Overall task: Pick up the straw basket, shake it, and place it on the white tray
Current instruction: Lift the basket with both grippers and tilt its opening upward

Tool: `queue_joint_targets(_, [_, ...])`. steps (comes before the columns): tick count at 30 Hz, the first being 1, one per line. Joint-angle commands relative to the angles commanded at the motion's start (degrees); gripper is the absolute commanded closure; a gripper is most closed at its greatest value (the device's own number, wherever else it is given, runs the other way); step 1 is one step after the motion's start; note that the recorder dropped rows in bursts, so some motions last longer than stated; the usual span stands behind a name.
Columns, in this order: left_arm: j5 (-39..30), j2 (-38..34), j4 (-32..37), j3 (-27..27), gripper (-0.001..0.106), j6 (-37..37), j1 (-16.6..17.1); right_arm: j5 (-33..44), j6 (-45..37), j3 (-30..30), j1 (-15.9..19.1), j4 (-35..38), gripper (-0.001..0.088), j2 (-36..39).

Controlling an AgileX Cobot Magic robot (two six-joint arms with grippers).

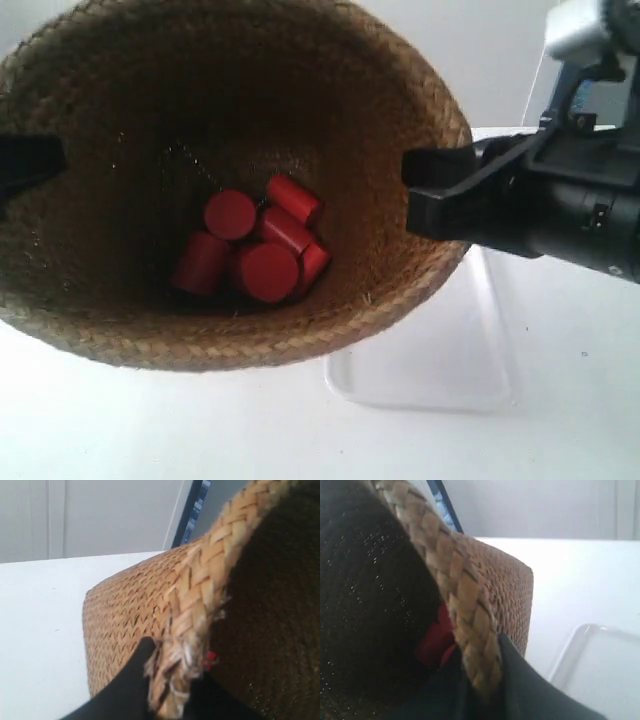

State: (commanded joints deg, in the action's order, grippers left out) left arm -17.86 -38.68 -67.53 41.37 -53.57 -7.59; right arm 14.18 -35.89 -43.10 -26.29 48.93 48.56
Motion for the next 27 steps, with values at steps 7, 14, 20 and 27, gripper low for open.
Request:
queue_joint_targets(7, [0.11,-2.52,-8.91,-2.19,0.105,-13.05,0.00,-11.25,3.96,4.90,0.00,-1.23,0.0868,-0.08])
queue_joint_targets(14, [-2.37,-0.13,-11.34,1.00,0.105,-14.15,0.00,-0.96,2.96,-0.35,0.00,-1.07,0.0868,-2.65])
queue_joint_targets(20, [7.00,-8.07,-16.87,-5.50,0.105,-18.24,0.13,-15.70,2.74,7.36,0.36,-1.01,0.0868,6.13])
queue_joint_targets(27, [-3.47,1.21,-17.30,2.41,0.105,-19.80,0.13,0.67,4.31,-1.20,-0.24,-0.99,0.0868,-2.92])
